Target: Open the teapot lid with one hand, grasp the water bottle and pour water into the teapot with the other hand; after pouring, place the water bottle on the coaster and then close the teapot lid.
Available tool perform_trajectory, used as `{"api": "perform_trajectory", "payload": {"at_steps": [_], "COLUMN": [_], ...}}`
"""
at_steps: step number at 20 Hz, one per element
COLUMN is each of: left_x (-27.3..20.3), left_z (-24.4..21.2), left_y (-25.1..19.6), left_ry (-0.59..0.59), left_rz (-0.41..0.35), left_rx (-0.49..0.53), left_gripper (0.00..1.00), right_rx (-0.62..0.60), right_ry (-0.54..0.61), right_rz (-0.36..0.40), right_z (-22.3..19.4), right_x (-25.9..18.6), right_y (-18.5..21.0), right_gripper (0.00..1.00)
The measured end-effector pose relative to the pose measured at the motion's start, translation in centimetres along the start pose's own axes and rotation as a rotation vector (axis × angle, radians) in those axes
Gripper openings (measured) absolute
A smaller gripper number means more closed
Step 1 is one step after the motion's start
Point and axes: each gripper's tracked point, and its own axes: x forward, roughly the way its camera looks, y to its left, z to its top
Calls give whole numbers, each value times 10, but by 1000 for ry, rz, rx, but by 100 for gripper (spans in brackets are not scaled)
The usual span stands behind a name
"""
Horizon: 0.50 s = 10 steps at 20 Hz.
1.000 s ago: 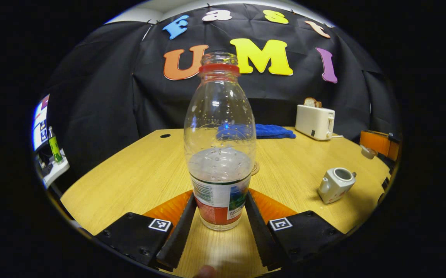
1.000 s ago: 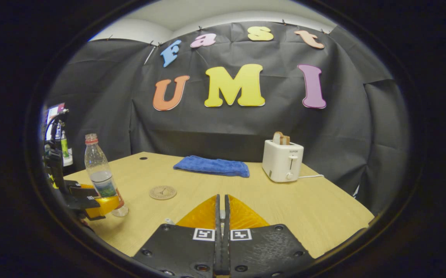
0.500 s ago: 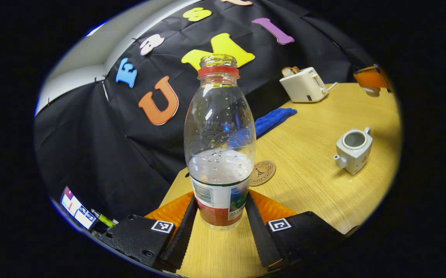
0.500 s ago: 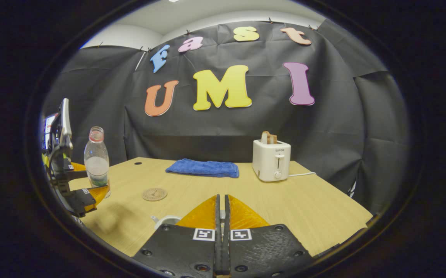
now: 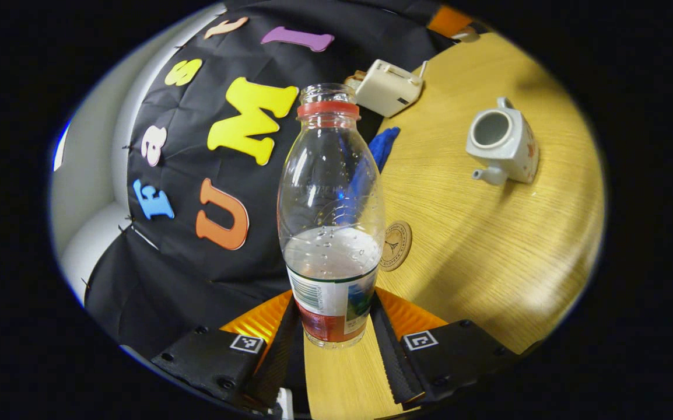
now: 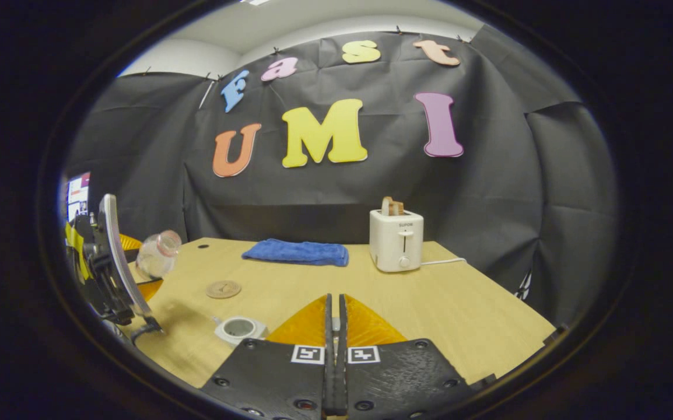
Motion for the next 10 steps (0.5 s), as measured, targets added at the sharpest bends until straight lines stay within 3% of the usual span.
{"api": "perform_trajectory", "payload": {"at_steps": [6,10], "left_x": [-3,-2], "left_z": [10,9], "left_y": [-25,-32], "left_ry": [-3,8], "left_rz": [-48,-53], "left_rx": [230,318], "left_gripper": [71,72], "right_rx": [-3,-5], "right_ry": [2,-5], "right_rz": [5,2], "right_z": [-5,-9], "right_x": [-7,-11], "right_y": [-9,-14], "right_gripper": [0,0]}}
